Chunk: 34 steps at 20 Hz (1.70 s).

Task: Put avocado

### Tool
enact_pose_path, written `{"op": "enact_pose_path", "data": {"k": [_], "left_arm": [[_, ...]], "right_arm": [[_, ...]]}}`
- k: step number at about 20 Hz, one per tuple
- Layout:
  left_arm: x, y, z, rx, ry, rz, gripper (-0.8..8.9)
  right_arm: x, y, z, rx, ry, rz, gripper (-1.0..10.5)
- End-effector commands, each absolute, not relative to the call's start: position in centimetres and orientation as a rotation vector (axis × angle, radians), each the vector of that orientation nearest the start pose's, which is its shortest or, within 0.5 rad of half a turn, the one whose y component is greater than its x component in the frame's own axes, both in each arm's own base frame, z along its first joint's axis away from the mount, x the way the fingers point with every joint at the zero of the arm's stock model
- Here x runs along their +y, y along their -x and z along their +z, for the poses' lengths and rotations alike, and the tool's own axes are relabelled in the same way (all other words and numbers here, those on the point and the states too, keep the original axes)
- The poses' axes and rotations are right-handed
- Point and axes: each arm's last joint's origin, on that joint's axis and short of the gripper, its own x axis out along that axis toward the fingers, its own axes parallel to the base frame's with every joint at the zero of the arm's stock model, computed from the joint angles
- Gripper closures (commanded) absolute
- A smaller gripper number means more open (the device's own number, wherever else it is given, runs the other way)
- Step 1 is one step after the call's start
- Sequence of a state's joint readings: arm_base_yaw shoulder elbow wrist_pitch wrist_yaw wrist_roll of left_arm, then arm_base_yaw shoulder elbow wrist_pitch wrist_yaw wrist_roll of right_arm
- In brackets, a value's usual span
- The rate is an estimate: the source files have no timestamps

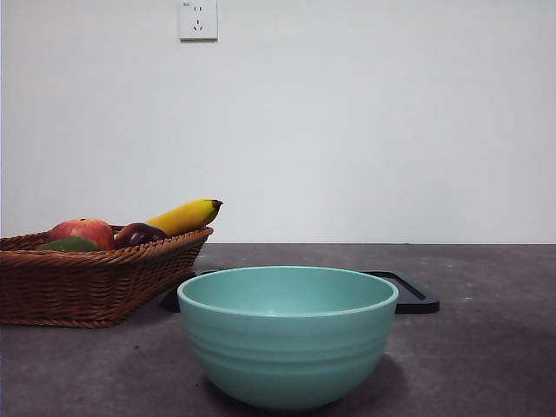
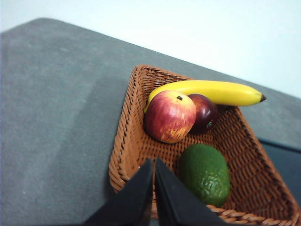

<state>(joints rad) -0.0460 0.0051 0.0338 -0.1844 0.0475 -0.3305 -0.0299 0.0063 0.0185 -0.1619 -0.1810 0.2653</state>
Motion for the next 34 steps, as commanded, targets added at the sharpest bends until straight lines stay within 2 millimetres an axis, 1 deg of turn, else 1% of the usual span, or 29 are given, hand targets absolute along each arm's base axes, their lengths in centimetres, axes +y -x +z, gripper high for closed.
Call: {"op": "enact_pose_path", "data": {"k": [1, 4, 9, 12, 15, 20, 26, 30, 34], "left_arm": [[-0.5, -9.3, 16.5, 0.163, 0.413, -0.057, 8.04], [-0.5, -8.9, 17.8, 0.165, 0.430, -0.056, 8.04], [-0.5, -8.5, 20.6, 0.168, 0.430, -0.063, 8.04], [-0.6, -8.5, 22.6, 0.177, 0.425, -0.094, 8.04], [-0.8, -8.8, 24.5, 0.235, 0.384, -0.152, 8.04], [-1.2, -9.8, 27.1, 0.398, 0.298, -0.259, 8.04], [-2.0, -11.7, 29.7, 0.571, 0.262, -0.475, 8.04], [-2.9, -12.6, 31.3, 0.691, 0.264, -0.659, 8.04], [-3.6, -12.0, 32.1, 0.755, 0.236, -0.751, 8.05]], "right_arm": [[0.2, -9.4, 16.5, 0.140, -0.349, 0.132, 9.4], [0.3, -9.1, 17.9, 0.122, -0.365, 0.135, 9.4], [0.3, -8.8, 21.0, 0.129, -0.368, 0.140, 9.4], [0.4, -8.9, 23.0, 0.178, -0.351, 0.160, 9.4], [0.5, -9.3, 25.1, 0.259, -0.318, 0.205, 9.4], [1.0, -10.2, 28.6, 0.422, -0.254, 0.349, 9.4], [2.1, -11.3, 31.7, 0.607, -0.195, 0.536, 9.4], [3.8, -11.9, 33.2, 0.741, -0.102, 0.702, 9.4], [5.9, -11.7, 33.4, 0.824, -0.025, 0.882, 9.4]]}}
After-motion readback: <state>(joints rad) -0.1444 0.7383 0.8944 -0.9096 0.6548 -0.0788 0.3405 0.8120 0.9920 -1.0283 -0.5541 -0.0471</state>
